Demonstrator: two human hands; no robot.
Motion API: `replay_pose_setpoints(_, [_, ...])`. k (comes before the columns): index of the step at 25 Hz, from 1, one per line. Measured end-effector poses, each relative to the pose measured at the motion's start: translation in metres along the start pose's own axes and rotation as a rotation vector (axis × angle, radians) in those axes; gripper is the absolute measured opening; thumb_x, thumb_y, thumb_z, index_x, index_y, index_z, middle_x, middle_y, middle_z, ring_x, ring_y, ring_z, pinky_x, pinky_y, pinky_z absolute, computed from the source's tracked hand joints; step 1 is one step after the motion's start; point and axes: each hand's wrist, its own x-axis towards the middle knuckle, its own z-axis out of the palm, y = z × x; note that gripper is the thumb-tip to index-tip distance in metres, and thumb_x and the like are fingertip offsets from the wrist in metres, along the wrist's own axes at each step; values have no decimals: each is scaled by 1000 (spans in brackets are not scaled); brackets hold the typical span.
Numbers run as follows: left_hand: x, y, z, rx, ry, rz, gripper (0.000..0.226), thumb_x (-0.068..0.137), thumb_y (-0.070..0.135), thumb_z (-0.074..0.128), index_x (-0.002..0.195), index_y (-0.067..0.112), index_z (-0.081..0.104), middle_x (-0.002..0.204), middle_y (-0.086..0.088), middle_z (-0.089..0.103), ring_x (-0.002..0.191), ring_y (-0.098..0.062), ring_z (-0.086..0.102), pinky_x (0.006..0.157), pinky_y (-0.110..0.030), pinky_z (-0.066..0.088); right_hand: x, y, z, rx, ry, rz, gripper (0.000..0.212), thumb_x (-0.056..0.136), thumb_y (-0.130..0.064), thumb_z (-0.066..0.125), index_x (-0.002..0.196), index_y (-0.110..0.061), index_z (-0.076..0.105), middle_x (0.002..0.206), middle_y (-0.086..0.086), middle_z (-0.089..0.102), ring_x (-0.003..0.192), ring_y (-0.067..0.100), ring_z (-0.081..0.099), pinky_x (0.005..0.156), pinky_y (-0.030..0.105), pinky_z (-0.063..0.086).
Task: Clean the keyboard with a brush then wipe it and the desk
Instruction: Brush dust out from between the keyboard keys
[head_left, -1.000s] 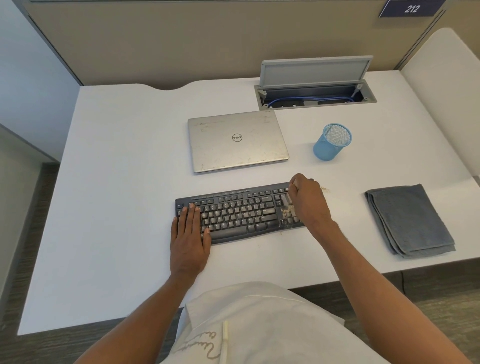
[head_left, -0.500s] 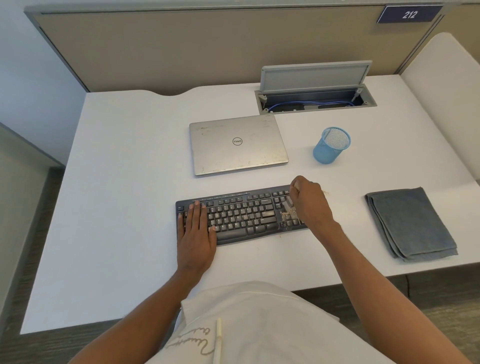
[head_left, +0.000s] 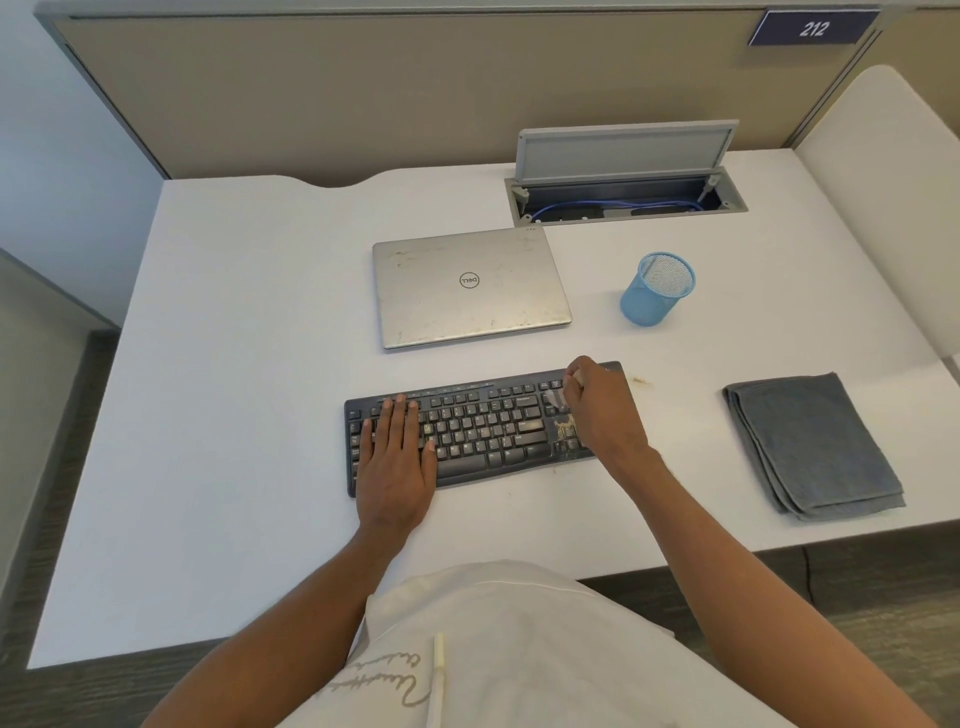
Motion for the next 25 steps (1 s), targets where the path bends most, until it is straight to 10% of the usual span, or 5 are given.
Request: replay_pose_setpoints(25, [-2,2,-3,2,28,18,65,109,39,25,165,6,32,172,-13,32,162,-29,23,132,-54,14,5,-8,-5,-123,36,-26,18,104,-12,42,97,-7,58,79,11,65,68,26,62,60,43,53])
